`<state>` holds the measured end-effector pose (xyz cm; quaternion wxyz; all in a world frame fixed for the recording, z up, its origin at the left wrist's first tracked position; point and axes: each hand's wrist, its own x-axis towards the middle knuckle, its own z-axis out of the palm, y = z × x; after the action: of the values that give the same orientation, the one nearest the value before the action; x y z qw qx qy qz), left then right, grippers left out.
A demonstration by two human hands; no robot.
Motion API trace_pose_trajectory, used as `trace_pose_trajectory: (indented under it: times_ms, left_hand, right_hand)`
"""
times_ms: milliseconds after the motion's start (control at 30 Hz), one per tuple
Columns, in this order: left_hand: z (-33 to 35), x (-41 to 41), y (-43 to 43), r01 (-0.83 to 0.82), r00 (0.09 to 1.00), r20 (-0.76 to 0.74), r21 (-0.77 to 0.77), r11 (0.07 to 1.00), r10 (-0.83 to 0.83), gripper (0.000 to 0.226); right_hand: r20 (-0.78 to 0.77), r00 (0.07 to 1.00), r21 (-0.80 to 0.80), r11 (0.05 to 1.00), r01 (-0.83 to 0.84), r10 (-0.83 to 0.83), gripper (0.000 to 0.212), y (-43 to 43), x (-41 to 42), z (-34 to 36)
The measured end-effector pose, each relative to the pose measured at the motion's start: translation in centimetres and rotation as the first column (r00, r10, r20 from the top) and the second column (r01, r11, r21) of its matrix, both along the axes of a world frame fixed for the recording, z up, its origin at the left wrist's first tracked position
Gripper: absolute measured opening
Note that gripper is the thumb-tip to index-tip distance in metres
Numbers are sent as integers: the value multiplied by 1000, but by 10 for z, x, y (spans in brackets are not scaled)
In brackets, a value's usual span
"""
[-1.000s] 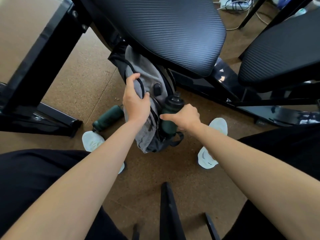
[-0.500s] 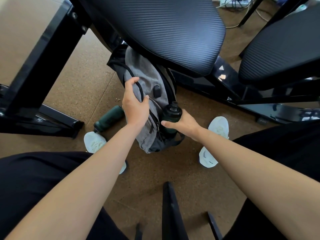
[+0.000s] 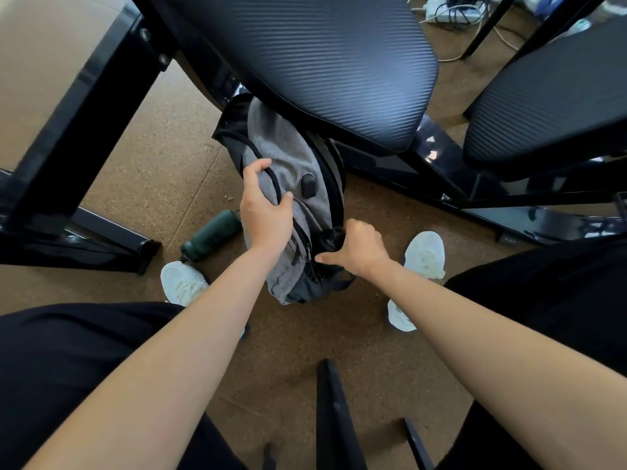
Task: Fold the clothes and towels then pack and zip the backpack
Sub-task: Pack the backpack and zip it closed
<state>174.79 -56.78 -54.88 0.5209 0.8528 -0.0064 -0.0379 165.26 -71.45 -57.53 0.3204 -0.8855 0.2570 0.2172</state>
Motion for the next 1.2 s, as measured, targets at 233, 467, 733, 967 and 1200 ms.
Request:
trace_pose_trajectory:
  times_ms: [233,467,733,967,1200]
  left_hand:
    - [-4,-10,-2,51,999,-6,-6,999,-51,60]
    - [-5,-19,3,79,997,-28,11,997,-78,59]
    - [0,-47,33,36,987,-158,23,999,-32,54]
    - [6,-61,64,186,958,-230,48,981,-170,85]
    - [36,-17,82,-371,869,-389,-102,923,306,98]
  right_hand:
    - [-62,996,181,982,-59,72,76,-10,-9,-13]
    - [72,916,404,851,335,-395,72,-51,54,20]
    - [102,986,317,944,92,-130,92,-3,110,34]
    - [181,947,26,961,-275,266,27,28,102,24]
    - [273,904,55,933,-354,327,16,21,82,48]
